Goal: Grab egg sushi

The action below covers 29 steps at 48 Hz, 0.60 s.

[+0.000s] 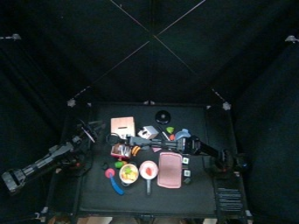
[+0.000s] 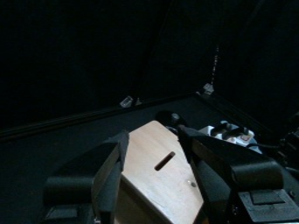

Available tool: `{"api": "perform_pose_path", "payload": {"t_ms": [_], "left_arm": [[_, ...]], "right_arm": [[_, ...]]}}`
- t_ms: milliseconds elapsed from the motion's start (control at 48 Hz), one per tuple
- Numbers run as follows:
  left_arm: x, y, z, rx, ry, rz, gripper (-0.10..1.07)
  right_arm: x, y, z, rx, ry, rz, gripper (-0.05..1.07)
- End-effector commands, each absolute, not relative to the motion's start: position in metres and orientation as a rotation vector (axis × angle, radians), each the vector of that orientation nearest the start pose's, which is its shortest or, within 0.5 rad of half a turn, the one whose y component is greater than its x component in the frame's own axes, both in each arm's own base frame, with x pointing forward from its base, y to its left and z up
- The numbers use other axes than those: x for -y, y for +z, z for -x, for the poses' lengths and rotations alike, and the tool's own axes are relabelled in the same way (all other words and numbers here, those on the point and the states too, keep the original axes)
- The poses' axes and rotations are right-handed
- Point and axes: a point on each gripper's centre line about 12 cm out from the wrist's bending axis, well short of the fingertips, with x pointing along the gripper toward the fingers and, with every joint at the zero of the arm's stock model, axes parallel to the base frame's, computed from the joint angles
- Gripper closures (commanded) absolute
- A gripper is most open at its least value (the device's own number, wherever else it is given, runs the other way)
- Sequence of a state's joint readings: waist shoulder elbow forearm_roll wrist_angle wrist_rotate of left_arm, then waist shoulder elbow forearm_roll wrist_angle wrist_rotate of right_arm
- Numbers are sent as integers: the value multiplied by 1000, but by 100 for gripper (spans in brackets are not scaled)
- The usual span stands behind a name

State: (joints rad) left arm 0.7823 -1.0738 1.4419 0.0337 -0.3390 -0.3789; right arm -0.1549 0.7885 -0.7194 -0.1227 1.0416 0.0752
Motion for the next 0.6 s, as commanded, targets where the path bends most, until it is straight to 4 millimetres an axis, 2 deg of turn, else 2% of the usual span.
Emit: {"api": "perform_pose_path", "payload": {"t_ms": [0, 146, 417, 583], "left_arm": [[-115, 215, -118, 112, 766, 335, 11], [-115, 215, -118, 111, 767, 336, 11], [-115, 215, -118, 111, 767, 336, 11], [-115, 214, -118, 110, 767, 338, 11]], "right_arm": [[113, 239, -594, -975, -257, -39, 31], [112, 246, -594, -961, -254, -36, 31], [93, 225, -595, -1040, -173, -90, 29], [89, 223, -597, -1033, -140, -140, 22]]}}
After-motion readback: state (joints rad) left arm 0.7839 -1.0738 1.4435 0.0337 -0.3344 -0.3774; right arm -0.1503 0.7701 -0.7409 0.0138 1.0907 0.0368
